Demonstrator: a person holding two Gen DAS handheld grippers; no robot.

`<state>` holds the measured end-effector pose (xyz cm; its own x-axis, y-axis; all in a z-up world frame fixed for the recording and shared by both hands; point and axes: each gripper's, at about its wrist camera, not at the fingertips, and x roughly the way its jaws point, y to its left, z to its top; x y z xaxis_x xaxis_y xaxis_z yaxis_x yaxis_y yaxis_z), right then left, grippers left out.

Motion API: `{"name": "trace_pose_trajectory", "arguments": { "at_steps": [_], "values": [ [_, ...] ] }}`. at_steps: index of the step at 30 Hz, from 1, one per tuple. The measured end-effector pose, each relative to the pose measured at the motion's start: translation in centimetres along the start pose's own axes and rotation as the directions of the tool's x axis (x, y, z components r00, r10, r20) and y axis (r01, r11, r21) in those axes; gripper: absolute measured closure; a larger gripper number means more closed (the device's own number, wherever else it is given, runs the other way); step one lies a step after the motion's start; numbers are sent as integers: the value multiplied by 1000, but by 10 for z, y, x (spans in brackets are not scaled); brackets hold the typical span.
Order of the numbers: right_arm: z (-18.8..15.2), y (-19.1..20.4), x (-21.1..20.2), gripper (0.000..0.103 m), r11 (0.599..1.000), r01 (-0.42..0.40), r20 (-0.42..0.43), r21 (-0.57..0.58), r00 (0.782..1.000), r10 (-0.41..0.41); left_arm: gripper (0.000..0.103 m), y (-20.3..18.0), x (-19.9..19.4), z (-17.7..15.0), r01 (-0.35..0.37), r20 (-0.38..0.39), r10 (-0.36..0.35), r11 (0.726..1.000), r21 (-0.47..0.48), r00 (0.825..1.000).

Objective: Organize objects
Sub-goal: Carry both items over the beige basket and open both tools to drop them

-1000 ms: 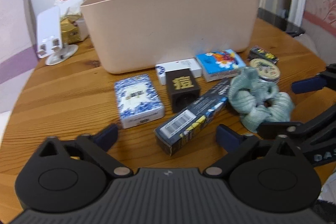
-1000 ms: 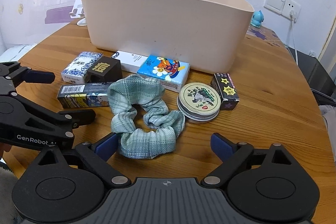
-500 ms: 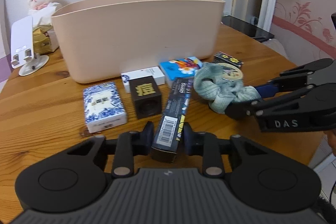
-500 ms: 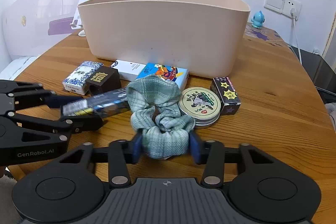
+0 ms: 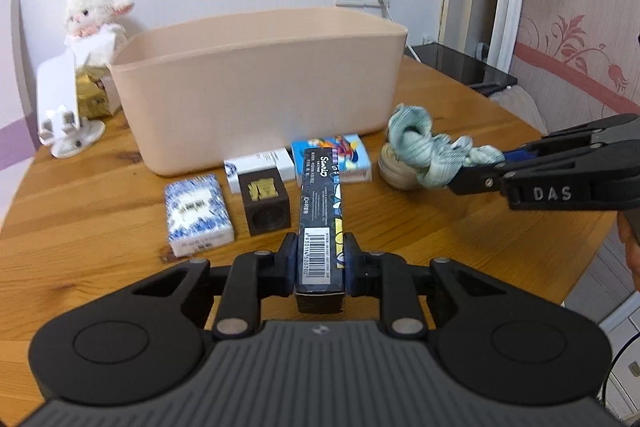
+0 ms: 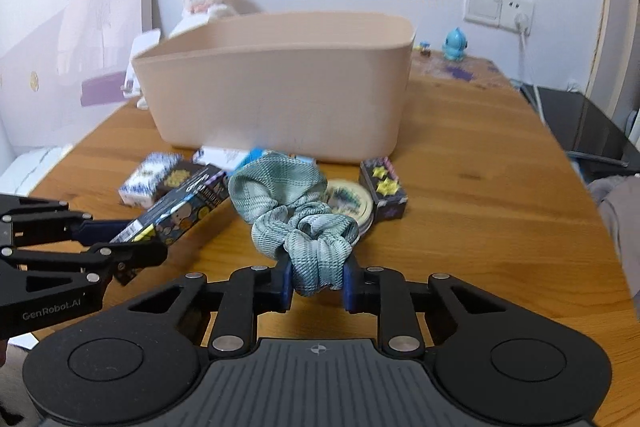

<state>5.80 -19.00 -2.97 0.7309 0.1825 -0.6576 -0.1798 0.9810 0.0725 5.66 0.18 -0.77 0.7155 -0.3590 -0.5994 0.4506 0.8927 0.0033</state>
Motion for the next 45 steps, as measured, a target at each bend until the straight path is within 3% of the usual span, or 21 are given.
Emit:
{"name": "trace_pose_trajectory", "arguments": {
  "at_steps": [5, 14, 24, 34, 40, 45],
  "values": [
    [10, -8, -24, 82, 1000, -2, 59, 16, 998, 1, 78, -5, -32, 13, -11, 74, 11, 1000, -1, 997],
    [46, -12, -56, 82, 1000, 2, 168, -14, 986, 0, 78, -6, -76, 53, -107, 197, 105, 994, -1, 975],
    [104, -24, -50, 82, 999, 32, 268, -15, 963, -26, 78, 20, -42, 115, -233, 229, 236, 972, -41, 944],
    [150, -32, 20, 82, 992, 119, 264, -33, 959, -106, 78, 49, 49, 159, -337, 135, 349, 936, -103, 927],
    [160, -19, 70, 82, 983, 159, 177, -92, 974, -141, 78, 55, 101, 164, -383, 1, 384, 922, -59, 923],
    [161, -12, 100, 78, 974, 183, 97, -132, 981, -171, 78, 58, 126, 152, -363, -109, 356, 931, -46, 928]
  ]
}}
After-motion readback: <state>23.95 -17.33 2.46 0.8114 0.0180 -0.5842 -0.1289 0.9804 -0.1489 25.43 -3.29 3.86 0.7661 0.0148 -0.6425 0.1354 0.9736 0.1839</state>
